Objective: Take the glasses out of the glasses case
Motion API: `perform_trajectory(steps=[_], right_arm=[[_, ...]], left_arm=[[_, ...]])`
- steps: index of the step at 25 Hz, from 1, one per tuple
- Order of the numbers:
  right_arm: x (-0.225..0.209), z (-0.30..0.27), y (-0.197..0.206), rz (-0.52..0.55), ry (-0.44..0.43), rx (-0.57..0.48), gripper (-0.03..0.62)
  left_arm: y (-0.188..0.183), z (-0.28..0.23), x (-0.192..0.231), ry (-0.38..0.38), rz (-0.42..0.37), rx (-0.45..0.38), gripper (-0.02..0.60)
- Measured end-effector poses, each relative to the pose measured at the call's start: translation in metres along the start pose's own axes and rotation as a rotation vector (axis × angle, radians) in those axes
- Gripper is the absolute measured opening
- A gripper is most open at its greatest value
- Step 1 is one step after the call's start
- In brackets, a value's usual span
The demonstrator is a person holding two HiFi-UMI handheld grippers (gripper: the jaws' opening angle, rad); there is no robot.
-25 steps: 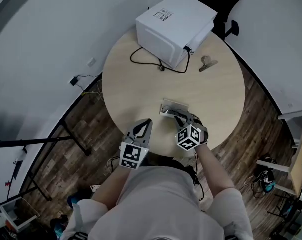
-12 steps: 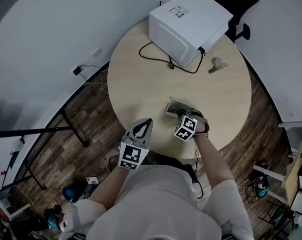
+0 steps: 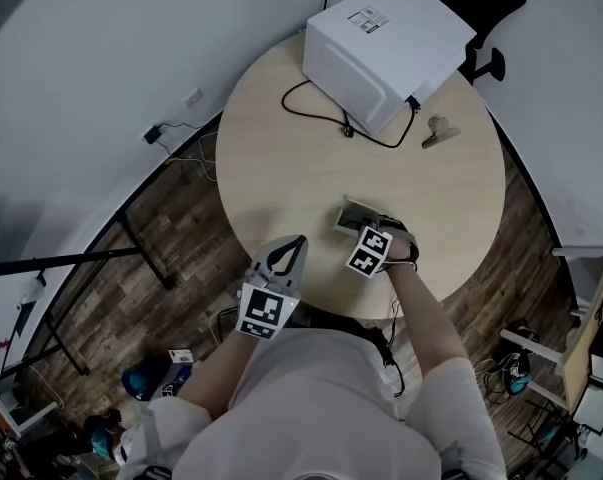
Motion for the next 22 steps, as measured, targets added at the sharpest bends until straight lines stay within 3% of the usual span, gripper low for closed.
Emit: perform_trajectory(steps=[15,22], right_arm=[[-0.002,-0.013,-0.004,0.018,-0.024,0.043,0.029],[0.004,-0.01,0.0,0.033,0.029,0.019,0.025]], left_arm=[[0.006,0.004,0.008,0.01,0.017,0.015,0.008],[0.008,0.005,0.006,0.019,0.02,0.018,0.008]])
Point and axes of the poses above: the fingertips, and each gripper's own axes: z backward along the fingers, x to its left, y out of its underside, the point moved 8 cm from there along z, backward along the fingers, and after that the axes turned 12 degrees about -x, right-handed, at the moved point
